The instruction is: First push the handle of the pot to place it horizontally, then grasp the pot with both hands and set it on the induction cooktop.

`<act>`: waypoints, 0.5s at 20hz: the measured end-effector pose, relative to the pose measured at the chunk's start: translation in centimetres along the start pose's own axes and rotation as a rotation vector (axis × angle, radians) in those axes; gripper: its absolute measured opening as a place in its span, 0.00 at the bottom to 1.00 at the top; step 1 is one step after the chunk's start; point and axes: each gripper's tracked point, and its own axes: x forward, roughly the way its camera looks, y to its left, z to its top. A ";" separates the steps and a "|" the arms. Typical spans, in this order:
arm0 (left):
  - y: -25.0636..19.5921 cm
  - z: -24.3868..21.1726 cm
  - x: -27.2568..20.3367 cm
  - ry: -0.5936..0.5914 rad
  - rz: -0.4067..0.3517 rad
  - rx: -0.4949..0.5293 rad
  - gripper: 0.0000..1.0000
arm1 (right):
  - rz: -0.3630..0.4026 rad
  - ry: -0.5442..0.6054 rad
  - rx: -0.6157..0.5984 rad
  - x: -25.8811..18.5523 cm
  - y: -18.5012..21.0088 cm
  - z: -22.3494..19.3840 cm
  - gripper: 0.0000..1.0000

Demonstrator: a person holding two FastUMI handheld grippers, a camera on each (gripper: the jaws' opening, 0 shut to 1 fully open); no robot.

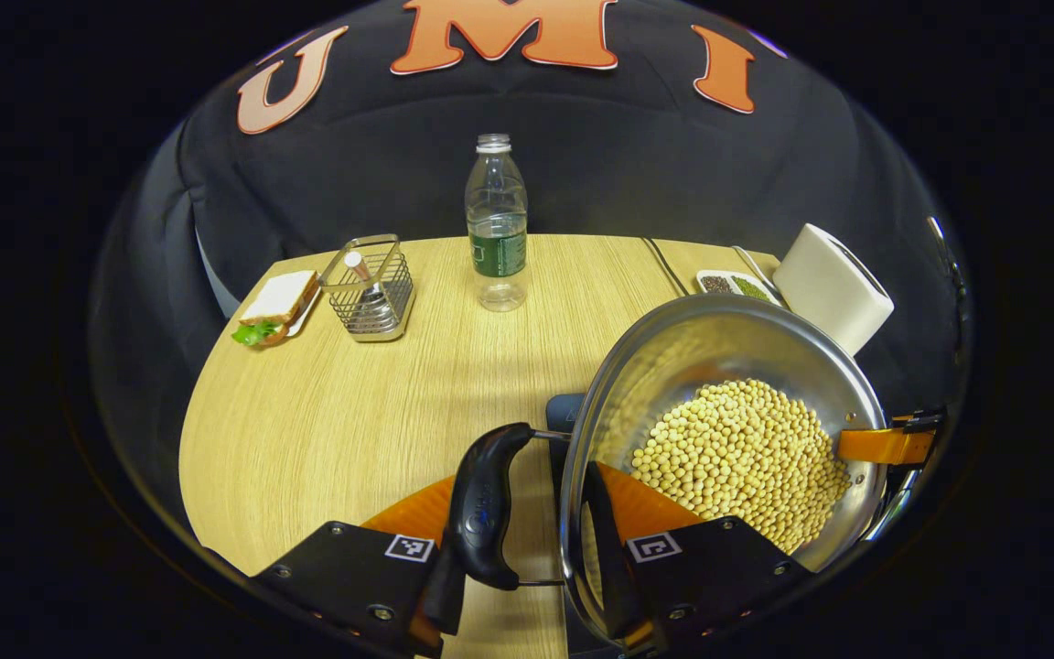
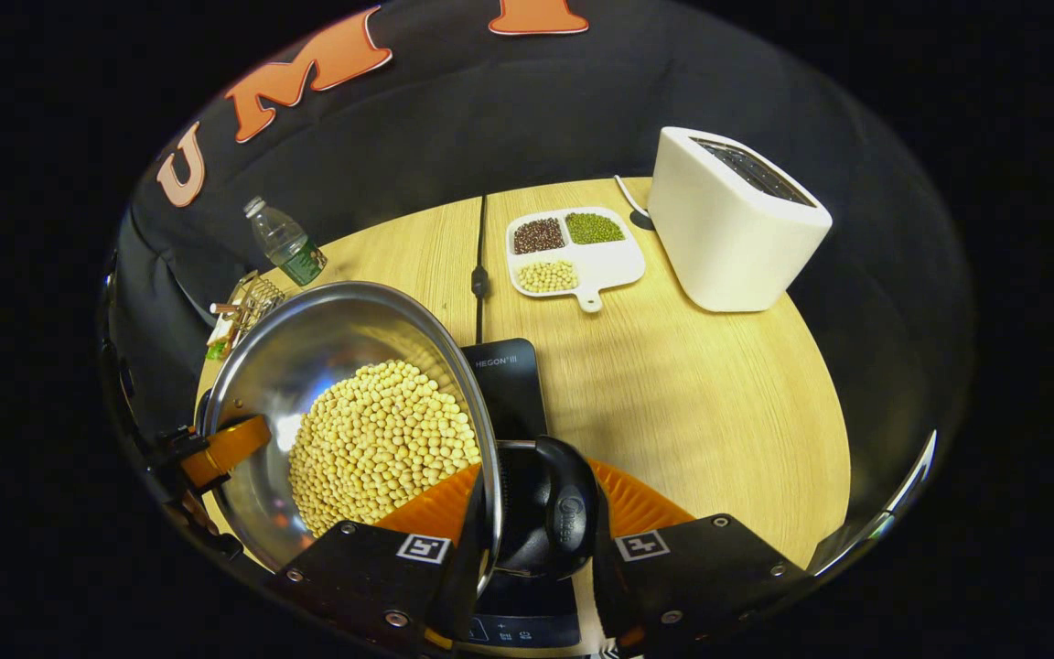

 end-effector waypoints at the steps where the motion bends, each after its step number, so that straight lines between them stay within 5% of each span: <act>1: 0.0 0.0 0.0 0.003 0.000 0.003 0.61 | -0.001 0.003 0.003 0.2 0.0 0.0 0.51; 8: -0.2 -0.3 0.2 0.025 0.000 -0.004 0.58 | -0.001 0.019 0.007 1.2 -0.6 -0.2 0.52; 10: -0.2 -0.3 0.3 0.017 0.000 -0.005 0.64 | -0.001 0.015 0.013 1.4 -0.7 -0.2 0.47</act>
